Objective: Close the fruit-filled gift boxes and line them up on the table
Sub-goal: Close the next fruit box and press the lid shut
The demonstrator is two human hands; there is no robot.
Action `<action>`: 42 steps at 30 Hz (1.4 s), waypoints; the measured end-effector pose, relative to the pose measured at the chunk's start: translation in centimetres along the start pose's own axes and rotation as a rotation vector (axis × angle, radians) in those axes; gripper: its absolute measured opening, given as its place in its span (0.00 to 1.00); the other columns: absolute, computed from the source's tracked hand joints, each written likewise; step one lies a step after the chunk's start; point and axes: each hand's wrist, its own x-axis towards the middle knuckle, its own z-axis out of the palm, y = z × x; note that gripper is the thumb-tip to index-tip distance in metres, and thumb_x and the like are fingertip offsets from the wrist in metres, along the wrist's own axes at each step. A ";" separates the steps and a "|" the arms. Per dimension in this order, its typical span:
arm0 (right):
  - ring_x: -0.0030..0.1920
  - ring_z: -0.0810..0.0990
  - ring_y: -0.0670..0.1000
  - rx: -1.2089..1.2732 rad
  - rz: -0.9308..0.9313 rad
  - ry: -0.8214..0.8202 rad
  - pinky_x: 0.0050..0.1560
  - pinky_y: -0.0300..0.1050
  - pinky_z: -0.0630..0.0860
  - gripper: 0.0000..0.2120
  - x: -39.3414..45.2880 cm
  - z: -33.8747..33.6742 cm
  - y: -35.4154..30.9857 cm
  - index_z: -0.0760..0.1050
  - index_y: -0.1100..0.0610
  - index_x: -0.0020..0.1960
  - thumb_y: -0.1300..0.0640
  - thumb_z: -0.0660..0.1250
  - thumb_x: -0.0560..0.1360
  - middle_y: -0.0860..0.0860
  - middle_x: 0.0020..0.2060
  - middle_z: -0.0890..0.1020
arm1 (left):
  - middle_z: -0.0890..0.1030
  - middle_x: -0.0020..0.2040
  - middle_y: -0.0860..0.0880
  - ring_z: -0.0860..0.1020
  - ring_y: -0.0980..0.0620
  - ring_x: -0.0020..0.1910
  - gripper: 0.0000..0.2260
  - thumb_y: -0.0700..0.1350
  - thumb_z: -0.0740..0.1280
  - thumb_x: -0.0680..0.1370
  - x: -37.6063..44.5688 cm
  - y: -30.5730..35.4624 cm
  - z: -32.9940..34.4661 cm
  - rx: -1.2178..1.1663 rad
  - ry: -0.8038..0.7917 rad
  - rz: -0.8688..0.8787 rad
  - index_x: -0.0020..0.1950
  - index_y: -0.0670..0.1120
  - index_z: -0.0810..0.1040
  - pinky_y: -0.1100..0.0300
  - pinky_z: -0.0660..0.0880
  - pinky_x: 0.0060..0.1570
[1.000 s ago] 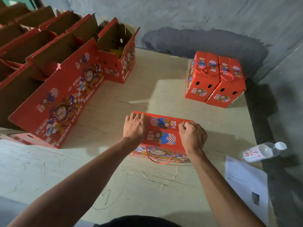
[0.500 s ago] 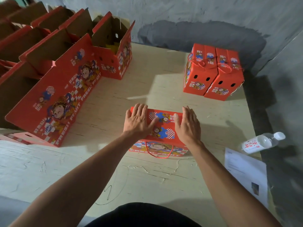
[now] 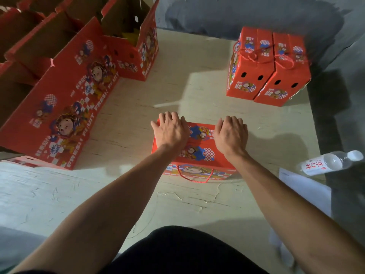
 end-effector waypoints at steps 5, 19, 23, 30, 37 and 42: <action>0.43 0.83 0.60 0.076 -0.020 -0.016 0.40 0.47 0.70 0.23 1.1 0.6 0.1 0.79 0.58 0.42 0.45 0.55 0.84 0.57 0.41 0.85 | 0.80 0.51 0.46 0.73 0.44 0.54 0.21 0.55 0.47 0.84 0.4 0.0 0.0 0.000 -0.011 0.011 0.51 0.46 0.77 0.43 0.67 0.57; 0.38 0.82 0.58 0.130 -0.048 -0.116 0.37 0.45 0.69 0.35 0.4 -0.1 0.8 0.77 0.54 0.37 0.24 0.52 0.77 0.53 0.35 0.84 | 0.83 0.50 0.53 0.77 0.49 0.54 0.13 0.54 0.56 0.83 -0.6 -1.4 -0.3 -0.258 0.079 0.100 0.51 0.51 0.78 0.49 0.64 0.63; 0.39 0.82 0.58 0.075 -0.016 -0.106 0.37 0.45 0.70 0.40 -0.1 -0.5 0.6 0.78 0.55 0.38 0.20 0.50 0.73 0.54 0.37 0.84 | 0.74 0.74 0.48 0.66 0.48 0.76 0.21 0.55 0.53 0.85 -3.7 -1.8 -0.1 -0.159 0.069 0.142 0.73 0.47 0.72 0.44 0.55 0.78; 0.37 0.80 0.56 0.117 0.084 -0.104 0.35 0.44 0.68 0.39 -0.8 -1.0 0.2 0.79 0.57 0.38 0.21 0.53 0.74 0.55 0.36 0.84 | 0.61 0.82 0.51 0.54 0.50 0.82 0.24 0.54 0.51 0.86 -7.2 -2.1 -0.6 -0.109 0.033 0.127 0.81 0.48 0.62 0.42 0.56 0.78; 0.33 0.77 0.55 0.154 0.189 -0.061 0.32 0.42 0.66 0.36 -1.8 -1.1 0.2 0.77 0.57 0.35 0.26 0.53 0.78 0.54 0.33 0.82 | 0.59 0.83 0.50 0.51 0.50 0.83 0.25 0.54 0.52 0.86 -11.0 -2.1 -0.3 -0.149 0.056 0.064 0.82 0.47 0.62 0.43 0.47 0.80; 0.41 0.81 0.59 0.209 0.283 -0.020 0.39 0.45 0.70 0.31 -2.0 -0.9 0.2 0.82 0.59 0.42 0.35 0.56 0.82 0.58 0.41 0.85 | 0.47 0.84 0.44 0.38 0.47 0.83 0.30 0.57 0.49 0.86 -13.8 -0.5 1.0 -0.196 0.040 -0.106 0.83 0.40 0.52 0.41 0.39 0.80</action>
